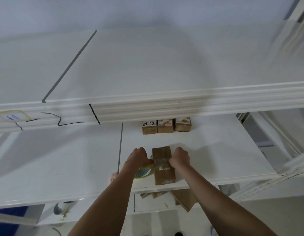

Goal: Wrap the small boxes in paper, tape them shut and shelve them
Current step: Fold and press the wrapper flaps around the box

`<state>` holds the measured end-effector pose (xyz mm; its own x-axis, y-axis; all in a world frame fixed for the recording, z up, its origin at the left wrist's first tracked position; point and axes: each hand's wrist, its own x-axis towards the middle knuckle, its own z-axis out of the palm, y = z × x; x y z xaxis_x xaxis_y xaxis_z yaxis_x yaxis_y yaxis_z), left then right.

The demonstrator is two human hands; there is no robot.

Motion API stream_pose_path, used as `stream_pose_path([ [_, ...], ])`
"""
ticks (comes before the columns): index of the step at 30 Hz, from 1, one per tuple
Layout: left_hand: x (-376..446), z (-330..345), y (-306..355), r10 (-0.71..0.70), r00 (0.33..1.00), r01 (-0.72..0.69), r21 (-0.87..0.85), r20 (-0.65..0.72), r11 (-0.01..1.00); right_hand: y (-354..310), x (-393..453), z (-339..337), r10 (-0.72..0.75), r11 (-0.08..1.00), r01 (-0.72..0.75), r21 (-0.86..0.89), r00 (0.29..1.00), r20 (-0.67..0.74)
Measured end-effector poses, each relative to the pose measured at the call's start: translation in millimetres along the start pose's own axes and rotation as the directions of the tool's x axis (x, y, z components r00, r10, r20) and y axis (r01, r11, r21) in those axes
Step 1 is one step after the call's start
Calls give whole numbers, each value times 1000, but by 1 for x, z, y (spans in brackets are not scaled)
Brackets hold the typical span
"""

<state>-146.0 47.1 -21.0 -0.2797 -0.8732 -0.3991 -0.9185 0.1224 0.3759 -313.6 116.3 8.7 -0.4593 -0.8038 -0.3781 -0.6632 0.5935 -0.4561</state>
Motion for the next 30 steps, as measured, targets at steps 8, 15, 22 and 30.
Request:
stream_pose_path([
  [8,-6,-1,6,-14,1000,16,119,-18,993,-33,-24,22,38,964,-20,-266,997,62],
  [15,-7,-10,-5,10,999,-15,120,47,993,-38,-29,30,31,991,-35,-125,999,-33],
  [22,-4,-21,-23,90,981,-77,-78,174,994,-39,-35,37,80,996,-79,50,997,-22],
  [30,-5,-21,-19,67,981,-61,-35,183,998,-45,-26,47,190,980,-192,49,981,48],
])
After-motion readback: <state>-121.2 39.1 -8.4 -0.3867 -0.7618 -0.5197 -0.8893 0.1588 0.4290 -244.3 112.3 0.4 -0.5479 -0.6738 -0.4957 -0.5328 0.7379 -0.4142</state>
